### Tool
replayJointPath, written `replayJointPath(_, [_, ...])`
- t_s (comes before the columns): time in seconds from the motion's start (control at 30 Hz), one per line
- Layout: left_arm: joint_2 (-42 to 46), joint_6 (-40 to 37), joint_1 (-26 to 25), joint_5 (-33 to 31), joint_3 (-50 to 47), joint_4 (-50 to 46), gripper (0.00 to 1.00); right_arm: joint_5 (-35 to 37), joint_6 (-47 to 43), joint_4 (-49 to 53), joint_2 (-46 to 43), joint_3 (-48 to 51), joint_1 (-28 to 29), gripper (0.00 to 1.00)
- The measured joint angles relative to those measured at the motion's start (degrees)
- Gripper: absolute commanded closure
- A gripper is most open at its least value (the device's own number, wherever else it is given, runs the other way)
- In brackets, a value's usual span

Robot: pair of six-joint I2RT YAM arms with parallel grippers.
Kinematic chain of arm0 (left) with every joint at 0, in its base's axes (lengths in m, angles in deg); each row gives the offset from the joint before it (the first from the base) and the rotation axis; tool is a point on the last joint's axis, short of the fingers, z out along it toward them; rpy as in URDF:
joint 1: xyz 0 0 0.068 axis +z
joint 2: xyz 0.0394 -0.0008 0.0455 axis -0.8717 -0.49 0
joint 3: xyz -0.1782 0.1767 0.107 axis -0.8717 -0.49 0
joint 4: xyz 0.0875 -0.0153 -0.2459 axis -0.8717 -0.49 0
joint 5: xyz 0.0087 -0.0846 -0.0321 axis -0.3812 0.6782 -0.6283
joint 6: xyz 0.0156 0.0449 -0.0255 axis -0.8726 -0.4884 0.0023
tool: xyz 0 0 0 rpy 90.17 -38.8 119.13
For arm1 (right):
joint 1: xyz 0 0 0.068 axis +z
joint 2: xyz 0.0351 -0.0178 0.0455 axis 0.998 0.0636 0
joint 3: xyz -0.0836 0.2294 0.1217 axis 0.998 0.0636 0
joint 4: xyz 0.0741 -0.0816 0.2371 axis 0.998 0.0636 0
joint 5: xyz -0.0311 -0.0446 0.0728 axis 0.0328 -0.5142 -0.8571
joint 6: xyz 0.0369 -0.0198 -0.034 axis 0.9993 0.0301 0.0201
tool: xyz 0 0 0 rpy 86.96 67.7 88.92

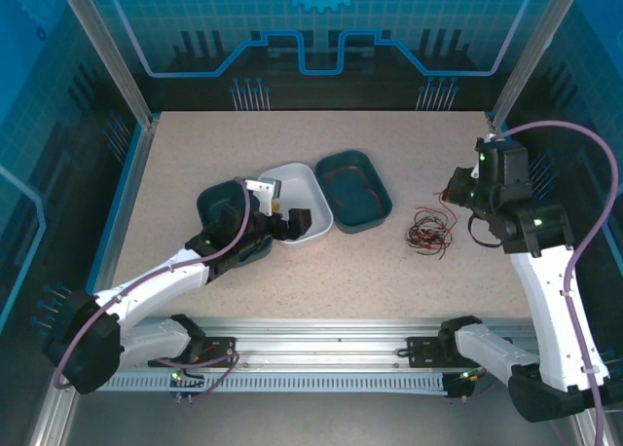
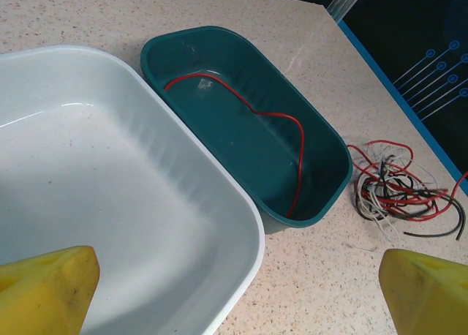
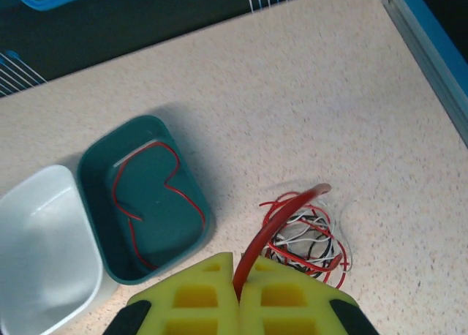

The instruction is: Untangle the cables

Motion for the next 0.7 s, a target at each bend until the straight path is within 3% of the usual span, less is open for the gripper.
replayJointPath(0.7, [0.02, 0.02, 0.00, 0.02, 0.00, 0.26, 0.01, 0.70, -8.50, 7.37, 4.79, -23.32, 0.07, 1.00])
